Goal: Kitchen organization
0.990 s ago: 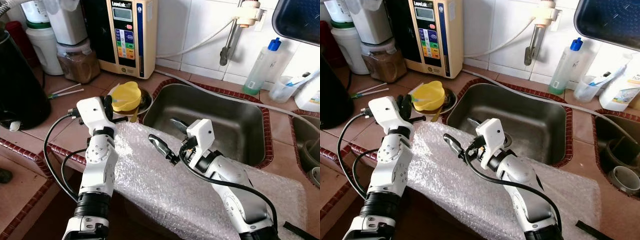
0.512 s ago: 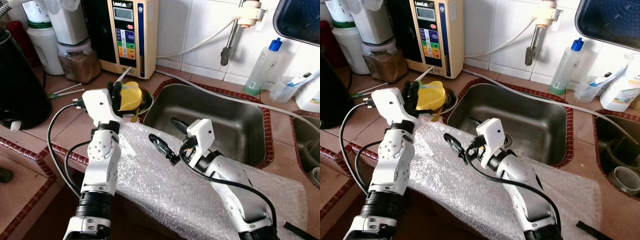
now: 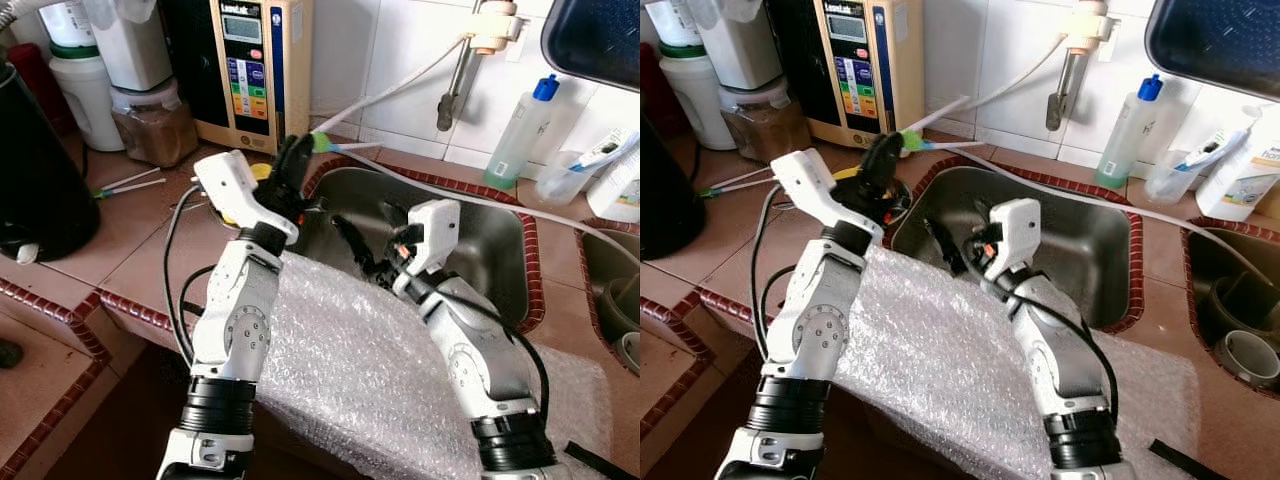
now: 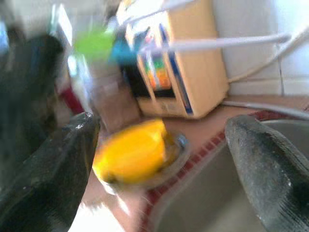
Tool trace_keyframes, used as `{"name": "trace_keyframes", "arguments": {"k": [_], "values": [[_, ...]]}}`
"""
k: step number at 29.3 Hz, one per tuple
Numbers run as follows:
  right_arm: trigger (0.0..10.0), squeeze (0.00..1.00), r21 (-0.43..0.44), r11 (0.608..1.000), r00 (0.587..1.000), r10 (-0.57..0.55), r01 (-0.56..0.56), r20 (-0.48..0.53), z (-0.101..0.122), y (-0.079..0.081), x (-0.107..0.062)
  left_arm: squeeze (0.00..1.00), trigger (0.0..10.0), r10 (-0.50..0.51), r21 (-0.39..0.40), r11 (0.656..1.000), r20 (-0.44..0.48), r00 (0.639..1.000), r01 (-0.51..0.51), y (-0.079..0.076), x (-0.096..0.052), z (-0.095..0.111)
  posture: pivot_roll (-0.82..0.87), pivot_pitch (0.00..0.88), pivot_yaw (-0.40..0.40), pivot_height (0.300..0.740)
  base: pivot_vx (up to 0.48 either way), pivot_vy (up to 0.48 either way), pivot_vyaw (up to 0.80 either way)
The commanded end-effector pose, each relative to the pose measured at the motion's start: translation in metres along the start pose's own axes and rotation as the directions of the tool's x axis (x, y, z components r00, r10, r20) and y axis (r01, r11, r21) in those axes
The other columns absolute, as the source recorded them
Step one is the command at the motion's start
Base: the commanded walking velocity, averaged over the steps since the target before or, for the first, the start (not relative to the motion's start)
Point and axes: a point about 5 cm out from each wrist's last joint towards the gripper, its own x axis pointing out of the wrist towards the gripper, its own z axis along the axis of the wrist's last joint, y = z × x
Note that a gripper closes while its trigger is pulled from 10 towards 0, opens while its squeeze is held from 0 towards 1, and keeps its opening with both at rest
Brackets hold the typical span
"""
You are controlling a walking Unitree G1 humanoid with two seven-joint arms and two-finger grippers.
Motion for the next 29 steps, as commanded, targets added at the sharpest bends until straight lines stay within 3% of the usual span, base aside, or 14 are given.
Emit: {"name": "trace_keyframes", "arguments": {"k": [1, 5, 11, 19, 29], "values": [[10.0, 0.00, 0.056, 0.998, 0.999, -0.031, 0.029, 0.018, 0.0054, -0.0065, 0.0000, 0.00, 0.0, -0.036, -0.006, 0.999, 0.001, 0.999, 0.036, -0.0069, 0.0012, 0.0007, 0.02, 0.000, -0.036, 0.740, 0.000, 0.000, 0.00], [10.0, 0.00, 0.083, 0.996, 0.999, -0.034, 0.032, 0.031, 0.0067, -0.0078, 0.0015, 0.00, 0.0, 0.010, -0.050, 0.999, -0.009, 1.000, -0.011, 0.0024, -0.0011, 0.0018, 0.03, 0.000, -0.033, 0.740, 0.000, 0.000, 0.00], [10.0, 0.00, 0.162, 0.986, 0.998, -0.045, 0.037, 0.046, 0.0069, -0.0084, 0.0031, 0.00, 0.0, -0.005, -0.075, 0.997, -0.027, 1.000, 0.003, 0.0023, -0.0016, 0.0004, 0.03, 0.000, -0.034, 0.740, 0.000, 0.000, 0.00], [10.0, 0.00, 0.355, 0.934, 0.996, -0.062, 0.032, 0.071, 0.0071, -0.0119, 0.0021, 0.00, 0.0, -0.027, -0.096, 0.995, -0.040, 0.999, 0.023, 0.0009, -0.0013, 0.0003, 0.03, 0.000, -0.034, 0.740, 0.000, 0.000, 0.00], [10.0, 0.00, 0.479, 0.877, 0.989, -0.093, 0.026, 0.117, 0.0076, -0.0125, 0.0094, 0.00, 0.0, -0.056, -0.122, 0.991, -0.059, 0.997, 0.048, -0.0020, -0.0014, -0.0018, 0.03, 0.000, -0.036, 0.740, 0.000, 0.000, 0.00]]}}
